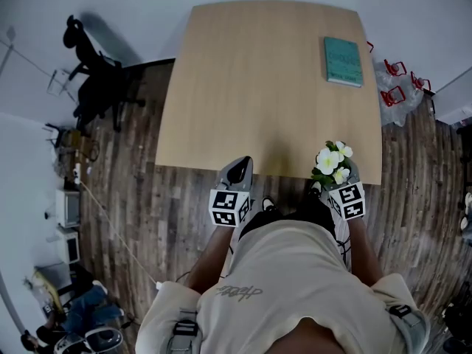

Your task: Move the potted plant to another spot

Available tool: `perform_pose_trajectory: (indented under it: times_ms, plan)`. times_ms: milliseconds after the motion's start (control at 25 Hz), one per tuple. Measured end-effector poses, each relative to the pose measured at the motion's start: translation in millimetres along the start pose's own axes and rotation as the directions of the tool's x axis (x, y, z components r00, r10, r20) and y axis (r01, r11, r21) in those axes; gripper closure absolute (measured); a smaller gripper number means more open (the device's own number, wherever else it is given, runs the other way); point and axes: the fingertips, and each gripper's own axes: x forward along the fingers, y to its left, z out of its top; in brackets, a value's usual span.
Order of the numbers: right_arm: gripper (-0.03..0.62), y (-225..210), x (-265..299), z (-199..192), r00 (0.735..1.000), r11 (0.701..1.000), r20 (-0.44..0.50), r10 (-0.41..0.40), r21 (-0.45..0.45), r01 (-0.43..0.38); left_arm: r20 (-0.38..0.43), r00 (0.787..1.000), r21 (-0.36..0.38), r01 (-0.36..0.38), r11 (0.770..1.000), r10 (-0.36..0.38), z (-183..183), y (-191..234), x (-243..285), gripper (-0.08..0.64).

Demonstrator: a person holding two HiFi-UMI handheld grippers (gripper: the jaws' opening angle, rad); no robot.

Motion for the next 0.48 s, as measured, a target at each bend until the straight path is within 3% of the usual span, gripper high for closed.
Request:
perform_pose_trajectory:
  times_ms: [280,480]
  plan:
    - [0.253,-1,14,5,0.999,0.999,-0.01,0.039,0.007,-0.039,-0.011,0.999,-0.008,-0.034,0.999,0.034,10,12,8,0.545]
    - [0.253,-15,35,16,0.997,0.997,-0.004,0.079,-0.028,-0.079,0.0,0.998,0.006,-0.059,0.998,0.059,37,13,27,0.545]
